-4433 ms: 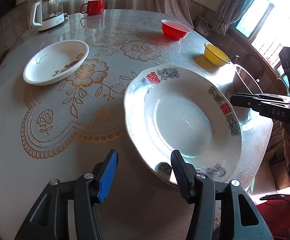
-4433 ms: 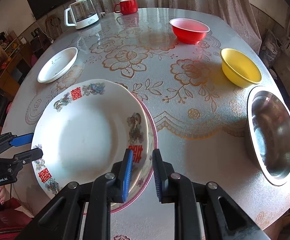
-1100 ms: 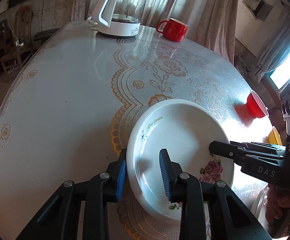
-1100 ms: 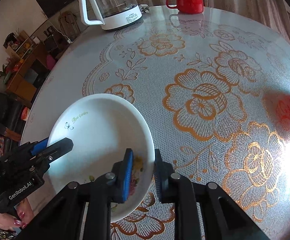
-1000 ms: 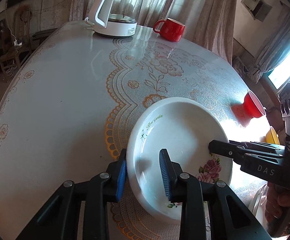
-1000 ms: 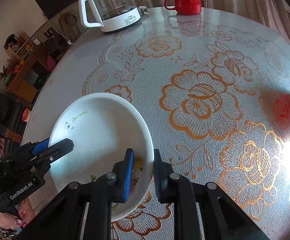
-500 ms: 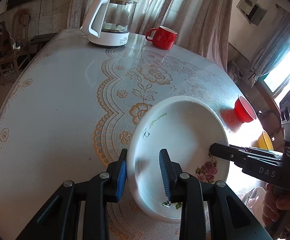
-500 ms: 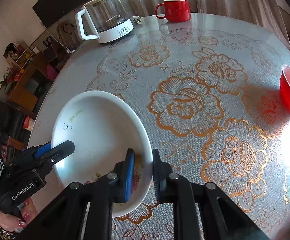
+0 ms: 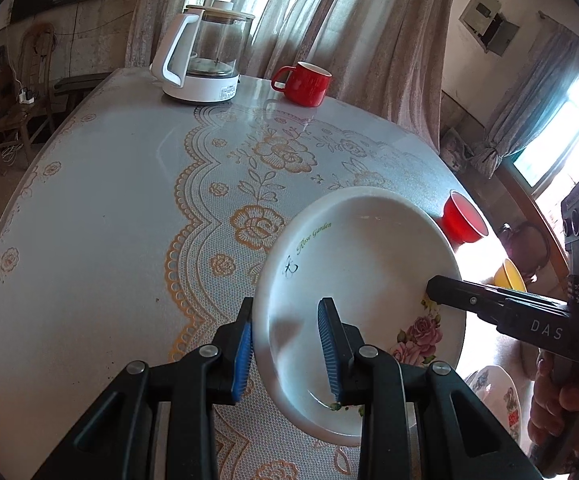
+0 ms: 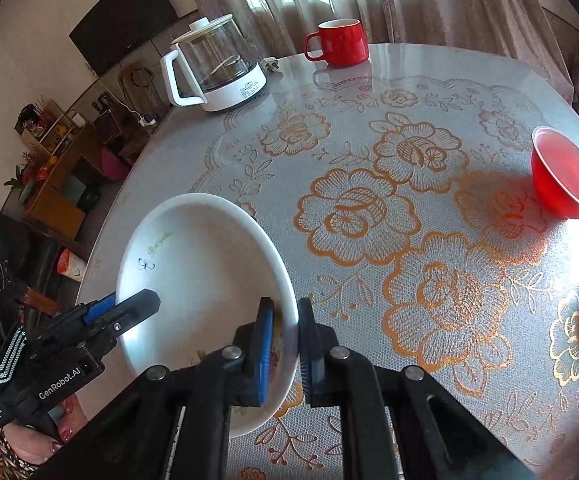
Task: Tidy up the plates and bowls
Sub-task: 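Lift the rose-print bowl with both tools and carry it over the plate stack, then lower the rose-print bowl onto the red-character plate and open both tools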
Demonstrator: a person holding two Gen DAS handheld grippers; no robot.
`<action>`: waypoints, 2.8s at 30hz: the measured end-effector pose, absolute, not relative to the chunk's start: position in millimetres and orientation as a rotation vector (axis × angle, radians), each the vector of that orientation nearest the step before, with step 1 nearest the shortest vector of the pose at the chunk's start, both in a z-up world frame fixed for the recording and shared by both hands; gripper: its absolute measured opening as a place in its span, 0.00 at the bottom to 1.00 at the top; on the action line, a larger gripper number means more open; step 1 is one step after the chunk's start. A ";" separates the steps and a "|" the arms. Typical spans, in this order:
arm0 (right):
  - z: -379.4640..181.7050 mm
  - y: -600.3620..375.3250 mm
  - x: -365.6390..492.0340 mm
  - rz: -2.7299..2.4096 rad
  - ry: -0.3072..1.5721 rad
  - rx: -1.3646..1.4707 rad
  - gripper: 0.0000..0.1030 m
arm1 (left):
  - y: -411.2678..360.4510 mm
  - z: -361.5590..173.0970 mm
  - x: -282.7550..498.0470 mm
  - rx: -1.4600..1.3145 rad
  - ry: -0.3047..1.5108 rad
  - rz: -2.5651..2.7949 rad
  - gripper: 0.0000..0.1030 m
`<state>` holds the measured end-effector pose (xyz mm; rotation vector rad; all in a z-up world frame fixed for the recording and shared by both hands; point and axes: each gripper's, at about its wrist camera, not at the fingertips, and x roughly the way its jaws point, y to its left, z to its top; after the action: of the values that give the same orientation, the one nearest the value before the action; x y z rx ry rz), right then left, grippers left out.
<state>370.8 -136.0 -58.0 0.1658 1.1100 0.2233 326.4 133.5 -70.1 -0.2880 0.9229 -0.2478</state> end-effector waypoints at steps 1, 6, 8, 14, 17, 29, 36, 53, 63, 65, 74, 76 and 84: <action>-55.1 -137.3 367.7 0.224 1.104 0.164 0.10 | 131.8 -68.6 324.4 -0.290 0.921 -0.252 0.30; -42.1 -143.4 361.7 0.221 1.078 0.170 0.10 | 123.3 -57.5 315.7 -0.295 0.906 -0.280 0.30; -35.4 -147.4 355.7 0.219 1.064 0.179 0.10 | 119.2 -52.2 311.9 -0.294 0.898 -0.294 0.30; -17.9 -160.4 331.3 0.202 1.036 0.190 0.10 | 102.3 -41.0 297.3 -0.276 0.888 -0.339 0.30; -12.7 -168.4 314.7 0.192 1.031 0.203 0.10 | 91.4 -38.2 287.7 -0.273 0.898 -0.361 0.30; -6.1 -212.0 247.5 0.109 1.029 0.272 0.10 | 40.2 -29.6 249.6 -0.226 0.909 -0.463 0.30; -6.6 -229.0 225.1 0.074 1.024 0.307 0.10 | 23.8 -29.8 237.3 -0.205 0.924 -0.492 0.30; -43.4 -265.5 167.4 -0.012 1.097 0.426 0.10 | -23.3 -58.0 211.1 -0.107 1.023 -0.593 0.33; -70.9 -275.6 157.8 -0.046 1.154 0.475 0.11 | -39.0 -73.0 206.3 -0.016 1.046 -0.575 0.33; -73.1 -274.7 158.0 -0.049 1.161 0.468 0.11 | -42.2 -76.1 205.7 0.014 1.049 -0.563 0.33; -73.0 -272.7 164.5 -0.062 1.186 0.403 0.13 | -48.8 -79.0 203.7 0.039 1.046 -0.570 0.42; -71.3 -270.3 167.6 -0.069 1.196 0.373 0.14 | -48.7 -78.8 204.2 0.034 1.048 -0.570 0.42; -70.5 -269.9 168.1 -0.084 1.237 0.361 0.14 | -48.6 -78.4 202.3 0.043 1.068 -0.571 0.42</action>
<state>168.1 -269.9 -70.5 0.3608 1.2374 -0.0839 202.3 -48.6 -78.4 0.0428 1.0679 -0.5707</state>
